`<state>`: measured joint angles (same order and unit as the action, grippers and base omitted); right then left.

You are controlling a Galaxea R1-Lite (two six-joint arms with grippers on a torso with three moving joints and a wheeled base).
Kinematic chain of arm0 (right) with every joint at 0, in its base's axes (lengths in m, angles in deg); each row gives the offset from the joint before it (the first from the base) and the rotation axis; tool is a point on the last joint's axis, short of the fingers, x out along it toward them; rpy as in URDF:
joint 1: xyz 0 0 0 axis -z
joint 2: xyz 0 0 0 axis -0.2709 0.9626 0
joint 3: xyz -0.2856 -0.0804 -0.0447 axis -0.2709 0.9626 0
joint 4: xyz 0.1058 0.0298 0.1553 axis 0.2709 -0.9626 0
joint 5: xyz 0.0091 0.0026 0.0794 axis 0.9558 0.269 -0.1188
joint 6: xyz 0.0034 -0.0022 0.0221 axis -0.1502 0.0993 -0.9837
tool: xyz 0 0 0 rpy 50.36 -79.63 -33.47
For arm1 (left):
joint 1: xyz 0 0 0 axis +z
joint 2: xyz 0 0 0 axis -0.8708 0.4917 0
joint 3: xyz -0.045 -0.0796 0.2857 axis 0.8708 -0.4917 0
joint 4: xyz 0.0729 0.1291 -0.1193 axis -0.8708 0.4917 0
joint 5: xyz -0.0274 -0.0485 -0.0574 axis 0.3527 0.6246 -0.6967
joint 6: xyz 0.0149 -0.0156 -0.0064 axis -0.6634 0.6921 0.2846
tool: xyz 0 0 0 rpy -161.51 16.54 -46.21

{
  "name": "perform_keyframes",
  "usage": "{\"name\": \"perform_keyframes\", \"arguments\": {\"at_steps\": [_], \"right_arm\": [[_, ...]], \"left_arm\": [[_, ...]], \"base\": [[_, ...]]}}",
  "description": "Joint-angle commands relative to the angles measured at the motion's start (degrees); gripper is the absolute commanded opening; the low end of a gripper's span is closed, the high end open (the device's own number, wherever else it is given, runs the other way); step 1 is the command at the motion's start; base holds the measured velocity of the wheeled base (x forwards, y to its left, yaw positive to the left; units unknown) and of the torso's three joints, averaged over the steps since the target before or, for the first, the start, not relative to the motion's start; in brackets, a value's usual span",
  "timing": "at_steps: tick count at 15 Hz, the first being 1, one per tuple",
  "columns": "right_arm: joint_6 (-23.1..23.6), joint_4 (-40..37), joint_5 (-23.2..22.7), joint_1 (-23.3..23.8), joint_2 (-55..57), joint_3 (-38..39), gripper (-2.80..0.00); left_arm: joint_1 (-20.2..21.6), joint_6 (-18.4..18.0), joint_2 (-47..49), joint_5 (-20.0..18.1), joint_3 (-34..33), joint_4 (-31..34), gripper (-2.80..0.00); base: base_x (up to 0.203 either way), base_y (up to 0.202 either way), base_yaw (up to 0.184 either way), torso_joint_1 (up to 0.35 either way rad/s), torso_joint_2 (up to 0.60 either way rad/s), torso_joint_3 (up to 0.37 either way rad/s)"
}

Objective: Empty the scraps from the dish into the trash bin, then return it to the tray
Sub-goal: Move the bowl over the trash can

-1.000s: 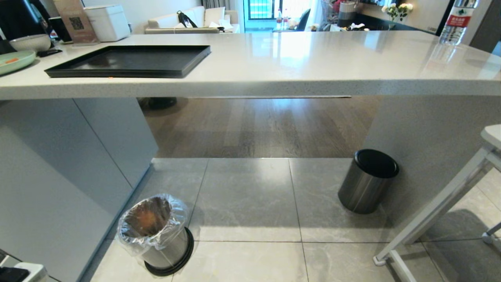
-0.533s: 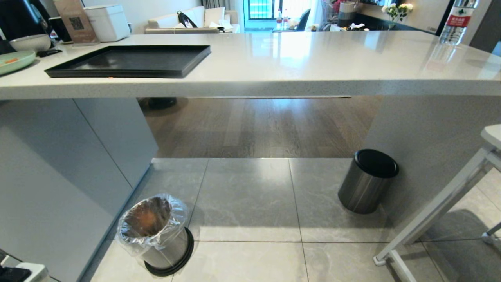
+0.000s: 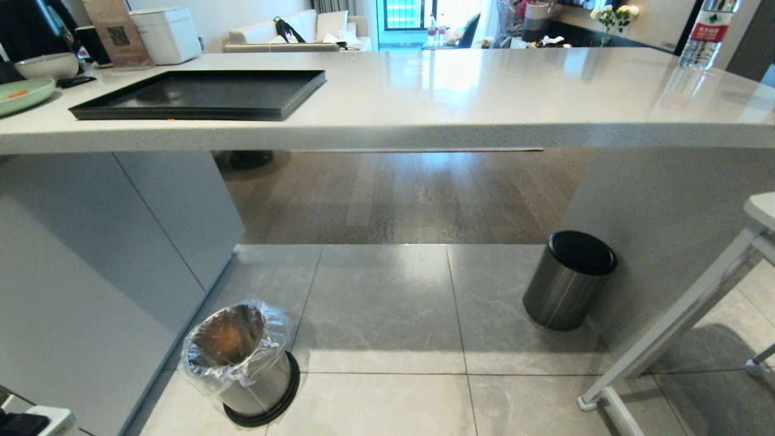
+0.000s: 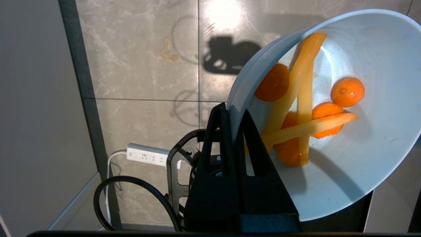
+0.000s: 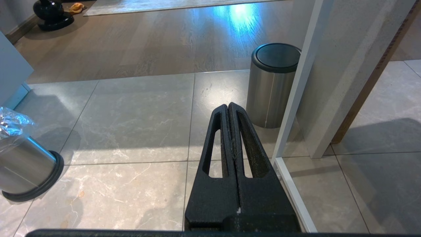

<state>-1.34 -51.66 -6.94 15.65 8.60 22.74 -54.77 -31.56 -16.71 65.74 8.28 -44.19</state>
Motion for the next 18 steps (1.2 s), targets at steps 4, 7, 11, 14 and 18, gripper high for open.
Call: {"name": "perform_keyframes", "arguments": {"at_steps": [4,7,11,14,18], "right_arm": [[0.0,0.1,0.0,0.0,0.0,0.0,-2.8],[0.0,0.0,0.1,0.0,0.0,0.0,-2.8],[0.0,0.0,0.0,0.0,0.0,0.0,-2.8],[0.0,0.1,0.1,0.0,0.1,0.0,-2.8],[0.0,0.1,0.0,0.0,0.0,0.0,-2.8]], "left_arm": [[0.0,-0.2,1.1,-0.1,0.1,0.1,-2.8],[0.0,-0.1,1.4,-0.2,-0.1,-0.9,-2.8],[0.0,-0.1,1.4,-0.1,0.0,-1.1,-2.8],[0.0,-0.1,1.6,-0.1,0.1,-1.1,-2.8],[-0.1,-0.1,1.6,-0.1,0.3,-1.2,-2.8]], "base": [[0.0,0.0,0.0,0.0,0.0,0.0],[0.0,0.0,0.0,0.0,0.0,0.0],[0.0,0.0,0.0,0.0,0.0,0.0],[0.0,0.0,0.0,0.0,0.0,0.0],[0.0,0.0,0.0,0.0,0.0,0.0]]}}
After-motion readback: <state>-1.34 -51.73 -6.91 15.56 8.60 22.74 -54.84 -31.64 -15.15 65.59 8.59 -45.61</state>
